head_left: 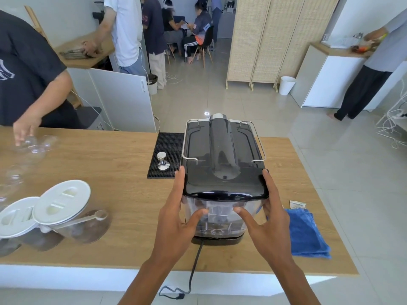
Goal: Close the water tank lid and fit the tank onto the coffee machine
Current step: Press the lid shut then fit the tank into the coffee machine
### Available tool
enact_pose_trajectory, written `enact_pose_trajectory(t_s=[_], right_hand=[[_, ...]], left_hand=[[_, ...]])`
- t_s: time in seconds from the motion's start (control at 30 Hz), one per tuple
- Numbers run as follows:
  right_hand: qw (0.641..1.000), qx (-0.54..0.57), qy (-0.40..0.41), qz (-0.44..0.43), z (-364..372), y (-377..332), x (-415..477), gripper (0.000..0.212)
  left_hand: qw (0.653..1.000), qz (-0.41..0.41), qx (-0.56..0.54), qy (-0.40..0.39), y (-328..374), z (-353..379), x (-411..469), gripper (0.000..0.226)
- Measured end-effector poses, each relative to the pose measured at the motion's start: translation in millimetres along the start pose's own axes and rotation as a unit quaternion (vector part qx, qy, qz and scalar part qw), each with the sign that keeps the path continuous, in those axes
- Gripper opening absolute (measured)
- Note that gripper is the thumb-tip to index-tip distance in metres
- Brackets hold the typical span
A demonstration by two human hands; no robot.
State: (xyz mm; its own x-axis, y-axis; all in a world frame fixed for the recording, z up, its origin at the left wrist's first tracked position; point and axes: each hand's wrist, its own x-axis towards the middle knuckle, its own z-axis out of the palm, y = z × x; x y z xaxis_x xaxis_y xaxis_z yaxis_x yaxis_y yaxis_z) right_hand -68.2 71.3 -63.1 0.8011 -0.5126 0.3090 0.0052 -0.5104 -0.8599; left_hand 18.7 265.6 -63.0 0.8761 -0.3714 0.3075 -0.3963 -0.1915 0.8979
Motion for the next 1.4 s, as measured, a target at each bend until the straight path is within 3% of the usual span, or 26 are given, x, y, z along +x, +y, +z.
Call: enact_pose_trajectory(t_s=[0.83, 1.07, 1.23, 1.4], right_hand=[[1.000, 0.000, -0.001, -0.003, 5.4, 4.7, -6.6, 0.103], [0.999, 0.014, -0.018, 0.048, 13.3, 35.0, -16.5, 0.111], [0.987, -0.138, -0.053, 0.060, 23.9, 97.7, -45.7, 0.091], [0.933, -0.316, -0.141, 0.097, 21.6, 164.7, -72.0, 0.111]], left_hand=[[1.000, -0.011, 0.018, -0.008, -13.9, 5.2, -8.1, 0.095], [0.996, -0.038, 0.075, -0.021, -36.0, 6.7, -20.2, 0.094], [0.982, -0.085, 0.165, -0.026, -89.4, 2.3, -46.7, 0.070], [0.928, -0.124, 0.312, -0.161, -158.6, 0.2, -71.6, 0.094]])
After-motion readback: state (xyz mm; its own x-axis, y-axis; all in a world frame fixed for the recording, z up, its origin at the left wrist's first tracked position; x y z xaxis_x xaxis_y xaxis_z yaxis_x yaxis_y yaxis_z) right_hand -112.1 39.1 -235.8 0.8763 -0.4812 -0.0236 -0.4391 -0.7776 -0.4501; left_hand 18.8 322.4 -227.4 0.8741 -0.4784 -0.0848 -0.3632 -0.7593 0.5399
